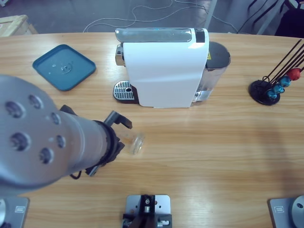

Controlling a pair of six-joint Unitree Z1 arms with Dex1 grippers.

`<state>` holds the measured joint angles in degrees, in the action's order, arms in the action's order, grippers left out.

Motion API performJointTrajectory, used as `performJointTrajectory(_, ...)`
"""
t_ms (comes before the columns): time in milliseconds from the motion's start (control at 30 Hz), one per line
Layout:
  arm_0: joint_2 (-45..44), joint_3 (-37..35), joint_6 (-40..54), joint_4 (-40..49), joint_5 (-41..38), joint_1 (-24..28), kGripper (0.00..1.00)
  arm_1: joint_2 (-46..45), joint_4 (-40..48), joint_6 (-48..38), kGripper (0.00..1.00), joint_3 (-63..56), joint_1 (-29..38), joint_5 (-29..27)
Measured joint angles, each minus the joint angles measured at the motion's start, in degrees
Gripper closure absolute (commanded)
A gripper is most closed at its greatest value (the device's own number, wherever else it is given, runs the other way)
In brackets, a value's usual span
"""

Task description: Pour coffee

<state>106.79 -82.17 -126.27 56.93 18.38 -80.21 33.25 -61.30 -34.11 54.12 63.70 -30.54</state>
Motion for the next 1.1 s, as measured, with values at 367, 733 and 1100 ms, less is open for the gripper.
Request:
performJointTrajectory(367, 3.0, 0.0, 0.0, 0.0, 0.0, 0.9, 0.023, 0.0, 0.0, 0.0, 0.000, 0.0, 0.0, 0.1)
performJointTrajectory(733, 5.8, 0.0, 0.0, 0.0, 0.0, 2.3, 0.096, 0.0, 0.0, 0.0, 0.000, 0.0, 0.0, 0.1)
performJointTrajectory(1100, 7.8, 0.0, 0.0, -0.1, 0.0, 3.2, 0.045, 0.0, 0.0, 0.0, 0.000, 0.0, 0.0, 0.2)
